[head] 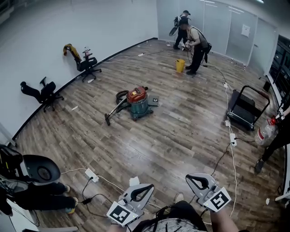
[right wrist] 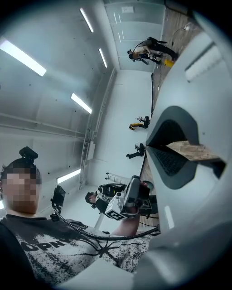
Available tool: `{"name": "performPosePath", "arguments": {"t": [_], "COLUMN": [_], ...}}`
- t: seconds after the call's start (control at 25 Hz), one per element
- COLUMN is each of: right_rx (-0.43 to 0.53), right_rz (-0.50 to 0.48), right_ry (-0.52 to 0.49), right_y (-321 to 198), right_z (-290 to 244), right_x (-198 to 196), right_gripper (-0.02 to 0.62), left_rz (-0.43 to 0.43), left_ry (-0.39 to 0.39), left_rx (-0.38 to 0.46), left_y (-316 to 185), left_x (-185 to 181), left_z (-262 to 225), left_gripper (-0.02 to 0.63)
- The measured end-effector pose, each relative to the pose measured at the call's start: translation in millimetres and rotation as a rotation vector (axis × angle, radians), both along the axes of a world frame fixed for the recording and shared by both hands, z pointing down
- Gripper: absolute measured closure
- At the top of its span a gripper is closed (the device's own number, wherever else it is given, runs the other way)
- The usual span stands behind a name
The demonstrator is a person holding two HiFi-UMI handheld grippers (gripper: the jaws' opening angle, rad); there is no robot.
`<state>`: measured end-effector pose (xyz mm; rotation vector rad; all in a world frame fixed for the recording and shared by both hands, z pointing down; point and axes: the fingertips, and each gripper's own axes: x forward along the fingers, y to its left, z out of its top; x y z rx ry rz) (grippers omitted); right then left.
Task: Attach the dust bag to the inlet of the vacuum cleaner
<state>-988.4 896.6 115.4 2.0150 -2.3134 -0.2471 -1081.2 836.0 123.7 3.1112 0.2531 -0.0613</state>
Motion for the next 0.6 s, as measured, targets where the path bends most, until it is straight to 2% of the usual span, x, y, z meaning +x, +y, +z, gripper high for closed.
{"name": "performPosePath", "arguments": {"t": [0.2,0.4,0.6], "right_rx": [0.014,0.037,0.052], "right_rz": [-0.002,-0.011,-0.012], "right_ry": [-0.010,0.014,0.028], "right_y": [-3,1,14], "right_z": [8,2,-12], "right_x": [44,111,181], "right_gripper": [0.591,0.591,0.591], "left_rz": [0.000,-0.013,-0.022], "left_ry": [-0.006,0.008,-0.048], "left_rx": [0.010,0.023,0.035], "left_y": [1,4,9], "left_x": [47,113,187], "left_z": [2,-9,-16], "left_gripper": [0.606,0.606,0.606]}}
